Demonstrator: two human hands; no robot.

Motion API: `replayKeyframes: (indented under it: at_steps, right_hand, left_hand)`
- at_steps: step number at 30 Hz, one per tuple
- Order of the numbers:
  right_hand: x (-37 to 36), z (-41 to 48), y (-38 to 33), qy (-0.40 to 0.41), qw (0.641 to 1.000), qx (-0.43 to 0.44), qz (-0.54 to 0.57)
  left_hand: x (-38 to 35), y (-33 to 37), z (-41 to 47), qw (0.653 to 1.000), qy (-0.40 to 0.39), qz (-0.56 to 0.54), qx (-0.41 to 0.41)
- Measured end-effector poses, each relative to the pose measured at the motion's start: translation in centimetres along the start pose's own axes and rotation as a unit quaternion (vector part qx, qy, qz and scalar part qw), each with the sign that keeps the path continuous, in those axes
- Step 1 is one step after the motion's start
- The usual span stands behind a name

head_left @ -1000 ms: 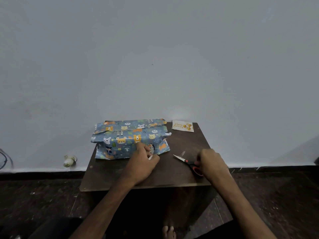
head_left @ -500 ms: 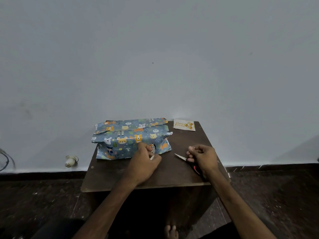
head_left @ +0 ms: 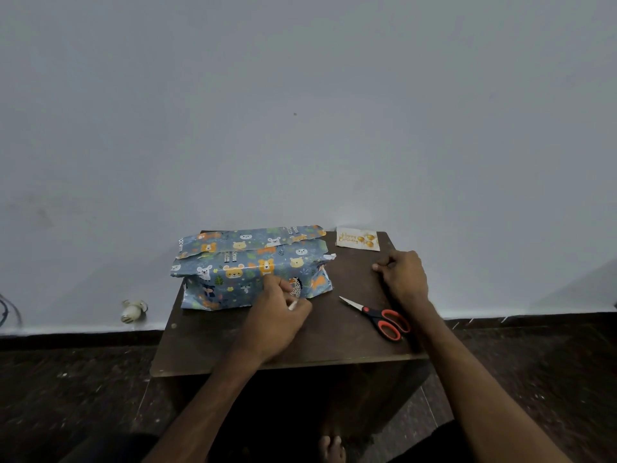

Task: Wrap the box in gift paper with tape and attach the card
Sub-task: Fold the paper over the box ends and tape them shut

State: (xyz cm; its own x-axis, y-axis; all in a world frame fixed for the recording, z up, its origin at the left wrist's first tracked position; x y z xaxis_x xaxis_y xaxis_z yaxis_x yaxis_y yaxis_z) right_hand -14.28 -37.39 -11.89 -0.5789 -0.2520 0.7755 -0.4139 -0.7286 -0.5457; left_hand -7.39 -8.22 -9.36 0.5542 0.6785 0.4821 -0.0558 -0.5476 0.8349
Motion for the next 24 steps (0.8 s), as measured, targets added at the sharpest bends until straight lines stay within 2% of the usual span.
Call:
replayKeyframes:
  at_steps: [2,5,7,9,13,16,18,20,21,24]
  right_hand:
    - [0.0,0.0,0.5,-0.015,1.000,0.012,-0.011]
    - [1.1,0.2,1.5,-0.019,0.998,0.012,0.053]
    - [1.3,0.0,2.1,-0.030,0.998,0.022,0.058]
    - [1.0,-0.6,2.3,-0.023,0.999,0.040,0.025]
    - [0.3,-1.7,1.7,-0.022,0.986,0.080,-0.145]
    - [0.5,-2.0,1.6,-0.051,0.981,0.057,-0.177]
    - [1.7,-2.6,0.1,-0.021,0.991,0.043,-0.128]
    - [3.0,-3.7,-3.2,0.031,0.997,0.063,-0.012]
    - [3.1,-4.5,-5.3,0.016,0.995,0.071,0.074]
    - [1.3,-8.2,-11.0,-0.168,0.942,0.090,0.277]
  left_hand:
    - [0.1,0.0,0.1,1.000,-0.001,-0.008,0.004]
    - [0.2,0.1,-0.2,1.000,0.003,-0.012,-0.003]
    - [0.2,0.1,-0.3,1.000,0.005,-0.006,-0.007]
    - [0.2,0.1,-0.2,1.000,0.001,-0.007,-0.005]
    - [0.3,0.2,-0.3,1.000,-0.004,-0.019,0.001]
    - [0.4,0.3,-0.5,1.000,-0.004,-0.021,0.001]
    - [0.5,0.2,-0.6,1.000,-0.005,-0.027,0.002]
    - [0.5,0.1,-0.5,1.000,-0.002,-0.031,0.003]
    - [0.5,0.0,-0.4,1.000,0.003,-0.031,0.002]
    - [0.5,0.0,-0.3,0.999,0.015,-0.032,-0.001]
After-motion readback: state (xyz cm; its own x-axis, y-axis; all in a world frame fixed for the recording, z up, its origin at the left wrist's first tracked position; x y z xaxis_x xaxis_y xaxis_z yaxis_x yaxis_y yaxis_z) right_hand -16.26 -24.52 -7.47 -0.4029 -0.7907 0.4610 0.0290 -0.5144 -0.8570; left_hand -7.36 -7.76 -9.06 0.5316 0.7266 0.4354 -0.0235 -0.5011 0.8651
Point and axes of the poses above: each hand's wrist, its own z-axis towards the middle knuckle, its own x-axis out of the back of the hand, y = z × x, the point moved 5 cm from there along z, towards the middle knuckle, and after that the axes turned 12 degrees about x, right-handed, at the moved point
